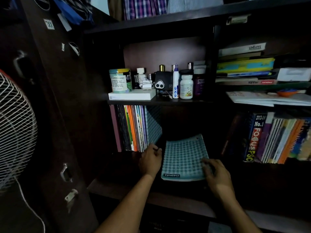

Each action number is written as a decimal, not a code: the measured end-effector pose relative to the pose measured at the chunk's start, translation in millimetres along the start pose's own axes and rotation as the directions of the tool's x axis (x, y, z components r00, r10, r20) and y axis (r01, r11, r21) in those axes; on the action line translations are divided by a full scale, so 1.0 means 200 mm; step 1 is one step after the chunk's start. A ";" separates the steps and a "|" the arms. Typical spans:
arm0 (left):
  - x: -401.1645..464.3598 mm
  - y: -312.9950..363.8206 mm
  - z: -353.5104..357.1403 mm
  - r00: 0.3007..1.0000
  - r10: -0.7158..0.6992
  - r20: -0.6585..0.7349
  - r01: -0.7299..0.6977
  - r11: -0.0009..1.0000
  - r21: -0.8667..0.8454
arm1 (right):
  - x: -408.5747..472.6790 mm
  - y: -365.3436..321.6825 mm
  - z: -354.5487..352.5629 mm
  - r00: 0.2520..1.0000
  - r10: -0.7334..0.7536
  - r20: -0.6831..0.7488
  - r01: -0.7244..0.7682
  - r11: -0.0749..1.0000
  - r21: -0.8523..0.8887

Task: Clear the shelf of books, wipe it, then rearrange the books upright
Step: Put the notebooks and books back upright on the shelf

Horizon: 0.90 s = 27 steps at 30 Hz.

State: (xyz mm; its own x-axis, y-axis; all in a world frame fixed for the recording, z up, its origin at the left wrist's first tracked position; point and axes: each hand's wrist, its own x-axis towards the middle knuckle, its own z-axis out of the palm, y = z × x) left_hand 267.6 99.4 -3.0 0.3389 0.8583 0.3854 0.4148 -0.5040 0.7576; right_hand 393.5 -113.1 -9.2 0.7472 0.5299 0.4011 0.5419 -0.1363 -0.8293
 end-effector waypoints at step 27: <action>-0.22 0.09 -0.13 0.574 0.808 0.135 -0.819 0.561 0.124 | 0.01 0.00 0.00 0.997 -0.020 0.076 0.023 0.999 -0.037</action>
State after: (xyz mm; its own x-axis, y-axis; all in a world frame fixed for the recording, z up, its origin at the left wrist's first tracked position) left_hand 238.9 55.4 8.2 0.6432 0.0719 0.7623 0.0596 -0.9973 0.0438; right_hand 395.5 -112.7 -8.4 0.7045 0.5948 0.3871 0.5729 -0.1548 -0.8049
